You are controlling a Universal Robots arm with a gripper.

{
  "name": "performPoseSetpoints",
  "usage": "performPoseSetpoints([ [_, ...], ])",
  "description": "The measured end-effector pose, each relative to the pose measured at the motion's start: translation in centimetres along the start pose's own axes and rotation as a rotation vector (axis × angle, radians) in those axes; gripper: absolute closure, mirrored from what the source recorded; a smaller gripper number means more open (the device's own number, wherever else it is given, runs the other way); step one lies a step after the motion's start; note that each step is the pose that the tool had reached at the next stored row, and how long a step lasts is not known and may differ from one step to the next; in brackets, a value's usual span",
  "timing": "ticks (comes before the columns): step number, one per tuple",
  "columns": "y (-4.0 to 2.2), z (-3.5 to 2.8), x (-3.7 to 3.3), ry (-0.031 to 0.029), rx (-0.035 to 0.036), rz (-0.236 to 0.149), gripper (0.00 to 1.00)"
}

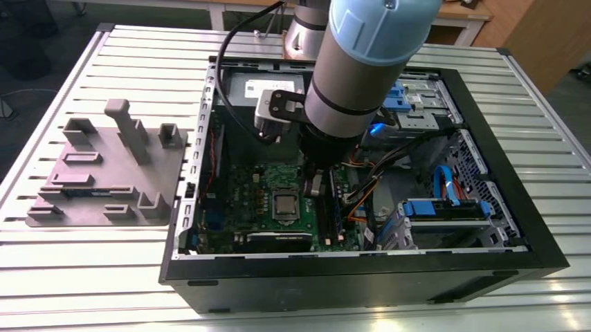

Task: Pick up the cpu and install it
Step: 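Install the first cpu locking lever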

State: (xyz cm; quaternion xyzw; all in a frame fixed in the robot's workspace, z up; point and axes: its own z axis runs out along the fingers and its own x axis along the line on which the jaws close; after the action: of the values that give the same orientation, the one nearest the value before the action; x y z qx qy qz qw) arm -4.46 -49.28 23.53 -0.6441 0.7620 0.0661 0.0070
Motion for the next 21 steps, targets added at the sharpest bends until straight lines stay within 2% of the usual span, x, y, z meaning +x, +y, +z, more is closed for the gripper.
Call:
performPoseSetpoints([
  [4,0.00,0.09,0.03,0.0008,0.0001,0.000,0.90],
  [9,-0.08,0.28,0.43,0.0087,0.0013,-0.001,0.90],
  [16,-0.21,0.34,1.18,0.0147,0.0016,-0.007,0.90],
  [21,-0.25,0.55,1.30,0.0174,0.0019,-0.009,0.90],
])
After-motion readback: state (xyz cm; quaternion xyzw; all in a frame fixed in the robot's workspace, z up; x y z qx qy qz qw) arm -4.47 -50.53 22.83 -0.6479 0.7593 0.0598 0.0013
